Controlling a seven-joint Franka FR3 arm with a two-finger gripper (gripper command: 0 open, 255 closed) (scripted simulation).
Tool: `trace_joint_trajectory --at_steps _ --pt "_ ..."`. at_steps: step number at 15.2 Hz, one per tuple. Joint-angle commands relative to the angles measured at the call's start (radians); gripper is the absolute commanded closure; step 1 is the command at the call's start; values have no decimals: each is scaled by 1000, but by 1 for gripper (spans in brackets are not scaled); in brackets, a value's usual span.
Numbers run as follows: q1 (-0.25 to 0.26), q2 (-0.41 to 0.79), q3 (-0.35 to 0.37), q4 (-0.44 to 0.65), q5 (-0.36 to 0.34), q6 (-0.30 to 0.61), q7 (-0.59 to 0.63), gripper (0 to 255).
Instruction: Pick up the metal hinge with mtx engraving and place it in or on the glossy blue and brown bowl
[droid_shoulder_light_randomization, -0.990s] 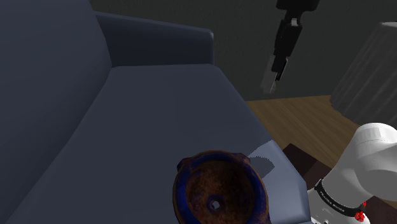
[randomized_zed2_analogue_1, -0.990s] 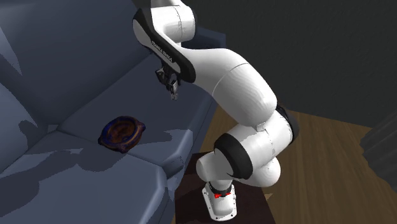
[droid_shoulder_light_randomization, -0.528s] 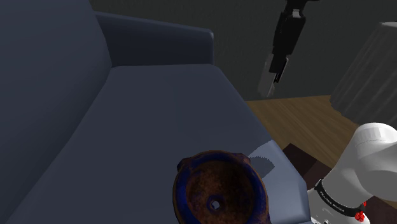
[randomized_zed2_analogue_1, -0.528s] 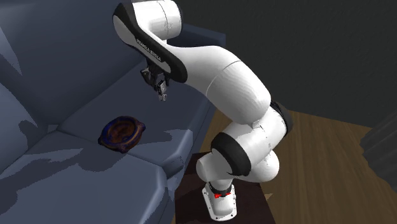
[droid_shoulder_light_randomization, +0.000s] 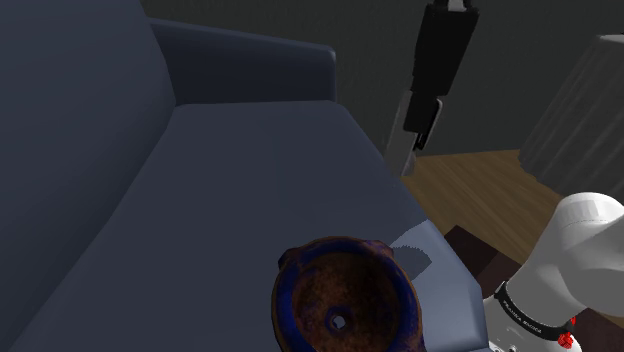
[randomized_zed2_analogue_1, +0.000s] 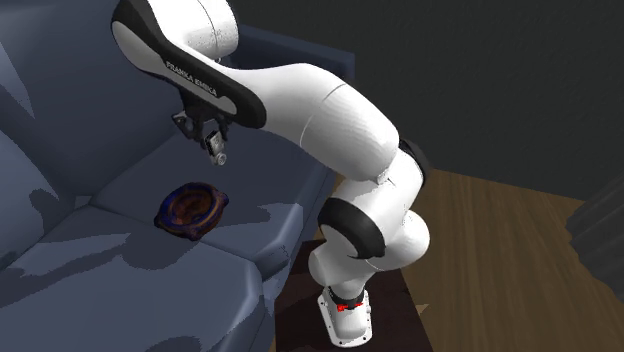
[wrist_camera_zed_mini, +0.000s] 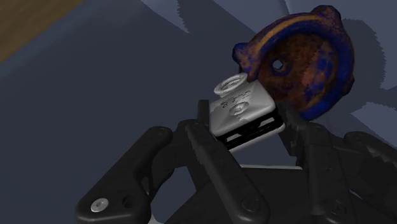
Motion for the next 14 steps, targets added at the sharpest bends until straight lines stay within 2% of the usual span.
trace_joint_trajectory --at_steps 1,5,8,14 --pt "4 51 55 64 -3 -6 67 255" --pt "18 176 178 202 -41 -17 208 255" --pt "49 314 294 340 -119 -37 342 255" --pt "44 232 255 180 -69 59 297 255"
